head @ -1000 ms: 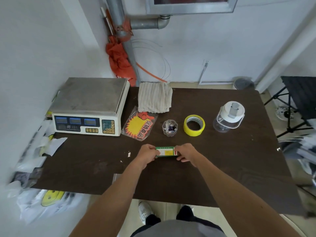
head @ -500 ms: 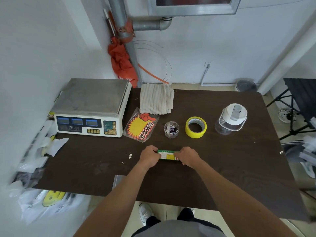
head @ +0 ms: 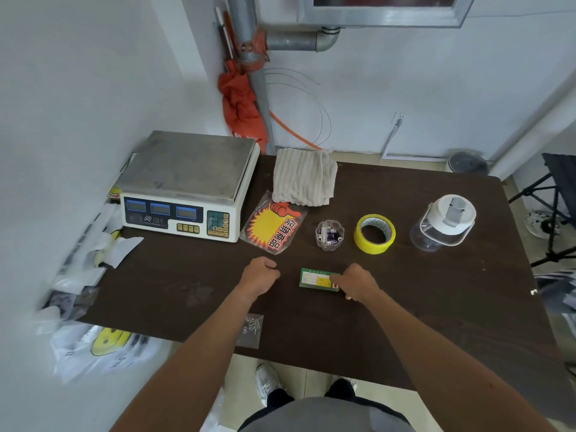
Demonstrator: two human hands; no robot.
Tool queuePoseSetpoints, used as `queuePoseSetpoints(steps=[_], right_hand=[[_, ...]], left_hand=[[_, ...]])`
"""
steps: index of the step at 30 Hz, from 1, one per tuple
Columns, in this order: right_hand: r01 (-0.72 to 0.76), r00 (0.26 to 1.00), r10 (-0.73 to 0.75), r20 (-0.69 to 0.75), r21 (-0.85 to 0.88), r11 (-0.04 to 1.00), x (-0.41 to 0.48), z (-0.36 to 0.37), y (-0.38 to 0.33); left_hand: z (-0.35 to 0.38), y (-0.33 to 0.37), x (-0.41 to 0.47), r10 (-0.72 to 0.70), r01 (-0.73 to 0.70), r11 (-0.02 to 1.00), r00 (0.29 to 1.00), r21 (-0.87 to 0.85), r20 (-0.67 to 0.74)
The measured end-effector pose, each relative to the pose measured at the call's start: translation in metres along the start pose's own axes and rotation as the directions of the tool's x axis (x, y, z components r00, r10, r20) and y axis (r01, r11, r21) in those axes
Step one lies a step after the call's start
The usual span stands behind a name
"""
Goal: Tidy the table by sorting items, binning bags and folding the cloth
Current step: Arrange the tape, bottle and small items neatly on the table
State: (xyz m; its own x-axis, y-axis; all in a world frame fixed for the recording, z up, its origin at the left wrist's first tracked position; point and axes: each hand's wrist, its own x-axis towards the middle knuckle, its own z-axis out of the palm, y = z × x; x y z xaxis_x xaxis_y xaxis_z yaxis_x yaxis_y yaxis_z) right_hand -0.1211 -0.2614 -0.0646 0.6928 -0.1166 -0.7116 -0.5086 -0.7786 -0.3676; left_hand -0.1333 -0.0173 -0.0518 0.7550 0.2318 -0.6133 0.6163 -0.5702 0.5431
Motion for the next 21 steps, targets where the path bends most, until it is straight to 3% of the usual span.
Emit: queuePoseSetpoints(steps=[6,9,16,21], right_hand=[[0.115,0.975,-0.14,-0.171,-0.15,0.982,-0.015,-0.002,-0.031],[0.175,0.967,-0.2,-0.157,-0.158,0.972,-0.018,0.007,-0.053],[0.335,0.939,-0.343,-0.008,-0.187,0.923,-0.04,0.043,-0.093],[0.362,0.91,-0.323,0.262,-0.12,0.924,-0.054,0.073,-0.111]], left_hand=[[-0.022,-0.014,0.003,0.01,-0.01,1.0,0.999,-0.014,-0.033],[-0.035,-0.018,0.0,0.017,-0.018,1.0,0.999,-0.018,-0.043],[-0.06,-0.048,-0.008,-0.029,0.029,1.0,0.998,0.008,-0.057],[-0.077,-0.076,-0.017,-0.087,0.087,0.996,0.996,0.026,0.007]])
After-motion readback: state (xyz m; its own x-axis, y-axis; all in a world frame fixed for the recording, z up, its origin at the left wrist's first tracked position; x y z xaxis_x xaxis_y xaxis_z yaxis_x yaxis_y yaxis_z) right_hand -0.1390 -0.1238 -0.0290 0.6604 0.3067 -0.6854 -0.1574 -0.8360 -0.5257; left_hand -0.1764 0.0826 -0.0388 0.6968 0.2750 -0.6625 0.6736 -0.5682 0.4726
